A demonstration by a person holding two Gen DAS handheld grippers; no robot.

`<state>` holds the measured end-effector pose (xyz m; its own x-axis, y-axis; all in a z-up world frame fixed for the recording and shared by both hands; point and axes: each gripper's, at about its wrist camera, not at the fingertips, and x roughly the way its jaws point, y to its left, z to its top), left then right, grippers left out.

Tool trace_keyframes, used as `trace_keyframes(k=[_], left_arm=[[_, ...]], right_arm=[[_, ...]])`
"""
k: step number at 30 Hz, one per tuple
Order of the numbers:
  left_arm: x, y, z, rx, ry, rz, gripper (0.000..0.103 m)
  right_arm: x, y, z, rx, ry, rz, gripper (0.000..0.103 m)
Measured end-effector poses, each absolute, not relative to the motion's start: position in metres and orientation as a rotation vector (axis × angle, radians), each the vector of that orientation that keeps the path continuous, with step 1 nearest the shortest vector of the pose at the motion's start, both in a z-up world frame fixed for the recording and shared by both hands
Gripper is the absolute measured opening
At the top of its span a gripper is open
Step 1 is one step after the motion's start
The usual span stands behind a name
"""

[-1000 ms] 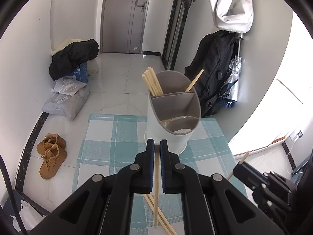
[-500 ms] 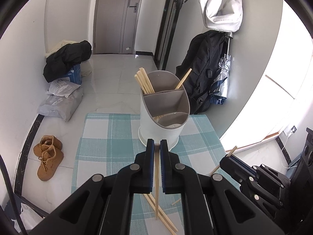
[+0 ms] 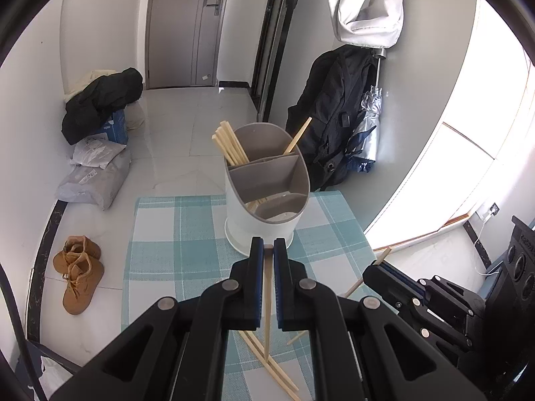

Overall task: Organize utensils
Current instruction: 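Carry both held chopsticks up over the holder opening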

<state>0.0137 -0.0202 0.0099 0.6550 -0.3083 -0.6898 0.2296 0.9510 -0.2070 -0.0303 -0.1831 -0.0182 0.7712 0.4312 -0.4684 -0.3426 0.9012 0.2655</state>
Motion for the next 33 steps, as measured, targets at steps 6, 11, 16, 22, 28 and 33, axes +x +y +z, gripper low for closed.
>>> trace_keyframes(k=[6, 11, 16, 22, 28, 33], left_arm=[[0.026, -0.024, 0.025, -0.122, 0.791, -0.324, 0.002], [0.042, -0.028, 0.036, -0.125, 0.789, -0.337, 0.002], [0.06, -0.03, 0.054, -0.15, 0.785, -0.345, 0.002], [0.076, -0.031, 0.083, -0.173, 0.731, -0.369, 0.002], [0.099, -0.029, 0.109, -0.204, 0.689, -0.386, 0.002], [0.123, -0.026, 0.125, -0.223, 0.663, -0.376, 0.002]], right_arm=[[-0.021, -0.187, -0.008, 0.18, 0.543, 0.423, 0.004], [-0.008, -0.191, 0.002, 0.187, 0.539, 0.425, 0.004], [0.009, -0.196, 0.018, 0.19, 0.53, 0.429, 0.004], [0.029, -0.202, 0.054, 0.172, 0.487, 0.425, 0.004], [0.053, -0.209, 0.093, 0.162, 0.435, 0.42, 0.004], [0.074, -0.21, 0.115, 0.156, 0.415, 0.408, 0.004]])
